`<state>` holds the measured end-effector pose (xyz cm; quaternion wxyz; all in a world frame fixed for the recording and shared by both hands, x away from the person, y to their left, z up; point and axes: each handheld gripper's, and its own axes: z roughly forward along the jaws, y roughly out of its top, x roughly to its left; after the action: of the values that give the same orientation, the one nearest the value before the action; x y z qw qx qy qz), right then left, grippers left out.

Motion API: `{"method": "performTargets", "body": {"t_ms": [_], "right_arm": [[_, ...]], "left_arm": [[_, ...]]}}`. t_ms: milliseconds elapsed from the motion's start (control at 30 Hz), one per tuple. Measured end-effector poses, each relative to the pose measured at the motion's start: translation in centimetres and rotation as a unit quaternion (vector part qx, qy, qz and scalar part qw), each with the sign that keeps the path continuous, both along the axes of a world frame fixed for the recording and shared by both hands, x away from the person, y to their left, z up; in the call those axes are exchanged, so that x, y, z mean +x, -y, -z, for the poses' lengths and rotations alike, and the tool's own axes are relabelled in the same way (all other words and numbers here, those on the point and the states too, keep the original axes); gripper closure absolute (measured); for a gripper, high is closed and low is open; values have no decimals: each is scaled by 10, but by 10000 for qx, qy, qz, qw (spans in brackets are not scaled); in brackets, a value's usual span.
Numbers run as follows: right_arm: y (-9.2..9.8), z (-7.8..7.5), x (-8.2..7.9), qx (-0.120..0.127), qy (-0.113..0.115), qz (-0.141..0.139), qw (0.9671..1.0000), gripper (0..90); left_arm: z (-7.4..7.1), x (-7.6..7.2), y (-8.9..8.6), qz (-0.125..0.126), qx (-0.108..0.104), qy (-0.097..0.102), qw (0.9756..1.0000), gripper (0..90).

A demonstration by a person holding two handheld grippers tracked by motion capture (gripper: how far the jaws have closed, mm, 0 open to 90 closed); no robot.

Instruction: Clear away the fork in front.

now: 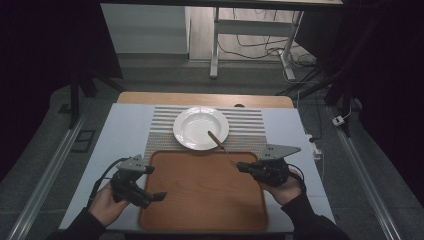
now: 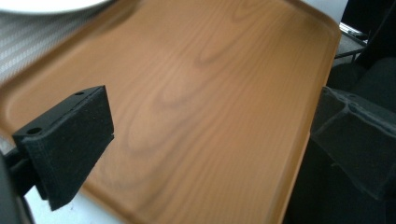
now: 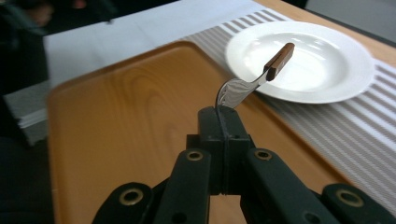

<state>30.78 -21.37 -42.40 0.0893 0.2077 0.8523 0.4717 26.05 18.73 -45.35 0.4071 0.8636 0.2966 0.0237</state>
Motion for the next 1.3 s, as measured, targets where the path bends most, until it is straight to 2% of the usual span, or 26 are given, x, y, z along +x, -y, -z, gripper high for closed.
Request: {"method": "performTargets", "body": {"t_ms": [167, 233, 267, 333, 433, 500, 567, 600, 633, 667, 767, 833, 867, 900, 933, 967, 1033, 1067, 1133, 1167, 1267, 1300], "right_arm": [[-3, 1, -11, 78, -74, -282, 9995, 900], [-4, 1, -17, 126, -113, -463, 9988, 900], [-4, 1, -17, 126, -113, -463, 9988, 900], [-5, 2, -21, 169, -145, -584, 9980, 900], [-8, 3, -29, 233, -210, -828, 9961, 900], [-9, 4, -33, 281, -247, -976, 9945, 900], [-10, 5, -37, 297, -315, -1142, 9925, 900], [-10, 5, -37, 297, -315, -1142, 9925, 900], [-13, 6, -41, 310, -344, -1288, 9906, 900], [-13, 6, -41, 310, -344, -1288, 9906, 900], [-18, 9, -48, 226, -386, -1602, 9861, 900], [-18, 9, -49, 205, -388, -1664, 9851, 900], [-19, 9, -50, 224, -391, -1733, 9838, 900], [-19, 9, -51, 239, -409, -1790, 9827, 900], [-20, 9, -52, 238, -420, -1910, 9804, 900], [-20, 9, -53, 251, -439, -1931, 9799, 900], [-21, 9, -53, 236, -473, -1977, 9788, 900], [-22, 10, -54, 193, -477, -2048, 9775, 900], [-22, 10, -56, 161, -472, -2145, 9755, 900], [-22, 10, -56, 161, -472, -2145, 9755, 900], [-24, 11, -58, 107, -462, -2320, 9716, 900], [-26, 12, -59, 61, -435, -2428, 9691, 900]], "left_arm": [[-8, 15, 17, 197, 72, 122, 9997, 0], [-11, 21, 25, 260, 195, 183, 9993, 0], [-13, 23, 29, 291, 266, 247, 9989, 0], [-14, 28, 36, 448, 387, 344, 9977, 2], [-15, 36, 45, 711, 582, 496, 9945, 0], [-14, 40, 51, 854, 641, 575, 9926, 0], [-14, 43, 56, 1033, 677, 602, 9905, 0], [-13, 44, 59, 1112, 685, 620, 9895, 0], [-13, 45, 61, 1209, 687, 616, 9884, 0], [-13, 46, 63, 1323, 709, 605, 9868, 0], [-11, 44, 70, 1631, 858, 685, 9805, 32], [-9, 41, 74, 1861, 935, 724, 9754, 50], [-8, 40, 76, 1940, 1024, 784, 9725, 69], [-8, 39, 78, 2074, 1109, 829, 9684, 92], [-7, 37, 79, 2222, 1150, 850, 9645, 172], [-7, 35, 81, 2303, 1210, 919, 9612, 194], [-6, 33, 84, 2486, 1246, 885, 9565, 224], [-6, 32, 85, 2599, 1313, 927, 9522, 313], [-5, 30, 88, 2719, 1455, 911, 9469, 392], [-4, 30, 89, 2823, 1512, 909, 9430, 392], [-3, 29, 92, 3027, 1565, 850, 9363, 535], [-3, 28, 92, 3172, 1611, 847, 9307, 649]]}}
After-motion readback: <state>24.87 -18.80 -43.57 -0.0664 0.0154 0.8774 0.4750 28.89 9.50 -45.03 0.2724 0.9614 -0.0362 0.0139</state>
